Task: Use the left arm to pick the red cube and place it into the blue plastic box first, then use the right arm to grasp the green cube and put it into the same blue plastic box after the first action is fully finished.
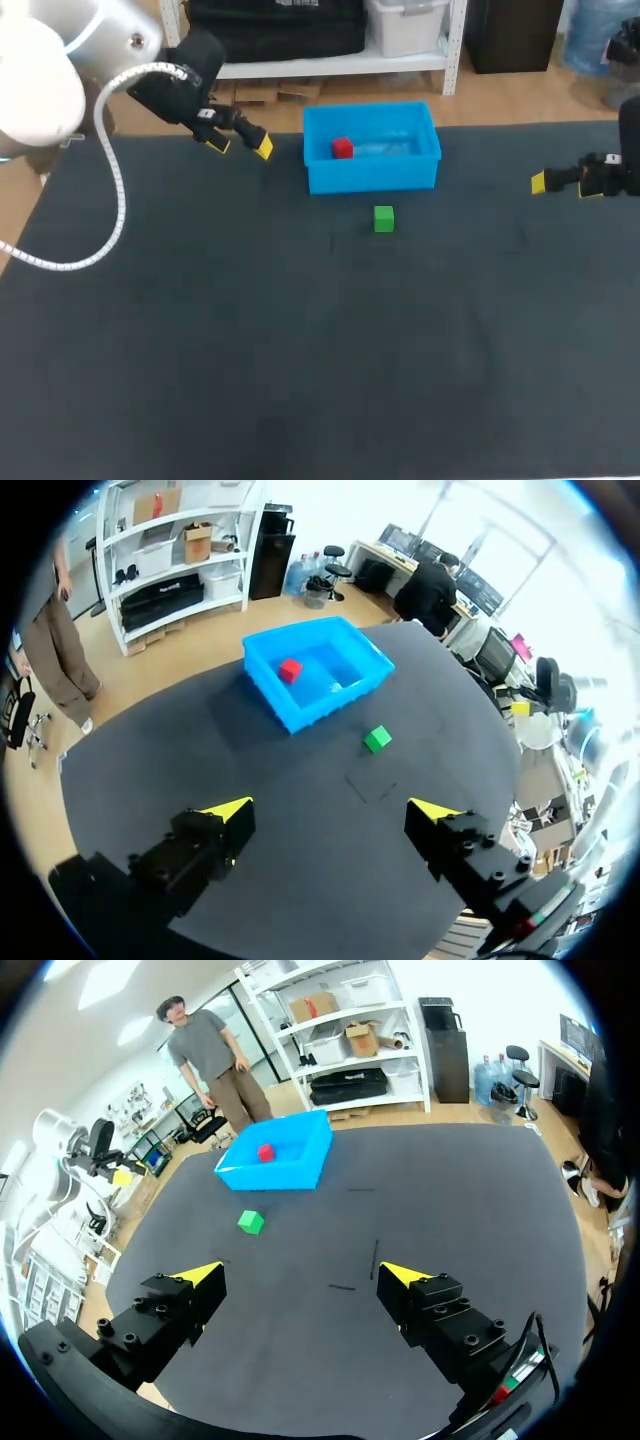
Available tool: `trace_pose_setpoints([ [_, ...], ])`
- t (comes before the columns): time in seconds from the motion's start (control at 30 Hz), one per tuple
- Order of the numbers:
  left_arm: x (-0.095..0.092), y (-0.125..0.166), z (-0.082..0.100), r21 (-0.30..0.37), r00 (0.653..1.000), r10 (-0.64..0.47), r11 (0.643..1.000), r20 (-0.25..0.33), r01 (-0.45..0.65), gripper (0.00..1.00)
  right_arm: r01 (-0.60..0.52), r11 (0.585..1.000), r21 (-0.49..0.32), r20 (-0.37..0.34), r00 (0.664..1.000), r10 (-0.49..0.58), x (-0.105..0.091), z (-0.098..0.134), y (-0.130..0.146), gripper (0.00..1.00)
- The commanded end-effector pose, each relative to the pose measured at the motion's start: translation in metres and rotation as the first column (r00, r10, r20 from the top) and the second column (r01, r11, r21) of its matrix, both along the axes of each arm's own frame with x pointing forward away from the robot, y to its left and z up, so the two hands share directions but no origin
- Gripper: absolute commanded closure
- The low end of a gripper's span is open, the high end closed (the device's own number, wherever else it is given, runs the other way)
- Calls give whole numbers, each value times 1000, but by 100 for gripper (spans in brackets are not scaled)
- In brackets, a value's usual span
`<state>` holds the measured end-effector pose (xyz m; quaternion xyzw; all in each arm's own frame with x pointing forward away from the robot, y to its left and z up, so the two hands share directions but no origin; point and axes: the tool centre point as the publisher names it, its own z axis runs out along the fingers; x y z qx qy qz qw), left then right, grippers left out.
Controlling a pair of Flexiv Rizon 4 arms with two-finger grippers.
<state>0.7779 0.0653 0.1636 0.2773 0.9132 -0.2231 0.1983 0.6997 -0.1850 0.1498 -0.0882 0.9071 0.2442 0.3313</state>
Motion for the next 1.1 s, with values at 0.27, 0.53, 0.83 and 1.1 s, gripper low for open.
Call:
trace_pose_setpoints([
  [0.27,-15,1,-4,-26,1000,1,1000,21,-1,0,0,1000,-1,-1,1000,0,0,0,0,0],
  [0.53,-20,2,-6,-24,1000,4,1000,12,-3,0,0,1000,-1,-1,1000,0,0,0,0,0],
  [0.83,-22,1,-7,-22,1000,-6,1000,7,7,0,0,1000,-1,-1,1000,0,0,0,0,0],
  [1.1,-22,1,-7,-22,1000,-6,1000,7,7,0,0,1000,-1,-1,1000,0,0,0,0,0],
])
